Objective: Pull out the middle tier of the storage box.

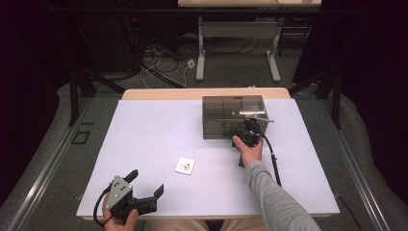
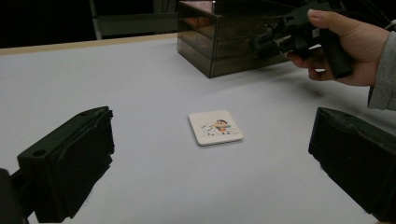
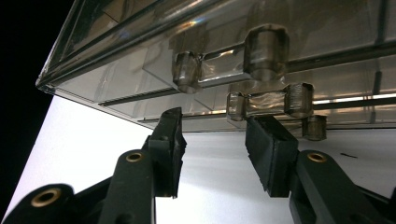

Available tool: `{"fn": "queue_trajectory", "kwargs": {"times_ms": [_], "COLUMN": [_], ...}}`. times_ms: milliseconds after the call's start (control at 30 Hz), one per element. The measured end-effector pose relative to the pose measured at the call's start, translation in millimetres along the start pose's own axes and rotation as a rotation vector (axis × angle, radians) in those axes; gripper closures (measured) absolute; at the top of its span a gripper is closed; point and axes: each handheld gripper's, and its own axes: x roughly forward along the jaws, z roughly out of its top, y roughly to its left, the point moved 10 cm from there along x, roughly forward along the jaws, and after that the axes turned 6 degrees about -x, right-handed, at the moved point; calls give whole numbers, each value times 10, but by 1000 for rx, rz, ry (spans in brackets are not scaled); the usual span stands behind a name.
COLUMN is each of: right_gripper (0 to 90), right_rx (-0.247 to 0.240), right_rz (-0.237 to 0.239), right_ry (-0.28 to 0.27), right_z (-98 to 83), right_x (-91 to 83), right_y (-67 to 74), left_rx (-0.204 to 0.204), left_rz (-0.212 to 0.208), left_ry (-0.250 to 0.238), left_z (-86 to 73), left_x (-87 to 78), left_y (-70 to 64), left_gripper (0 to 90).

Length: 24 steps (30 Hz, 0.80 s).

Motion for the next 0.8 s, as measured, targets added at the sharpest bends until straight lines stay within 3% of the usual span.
{"fn": "queue_trajectory", "kwargs": {"times_ms": [267, 800], "right_gripper": [603, 663], "right_rx": [-4, 4], "right_rz": [14, -2], "right_ry": [-8, -13], "right_z": [19, 23], "right_x": [-15, -14], "right_y": [6, -13], "left_rx": [3, 2], "left_rz": [0, -1], "left_ry": [1, 3], "left_z": [-1, -3], "left_x": [0, 2], "left_y": [-2, -1], "left_gripper": [6, 7]}}
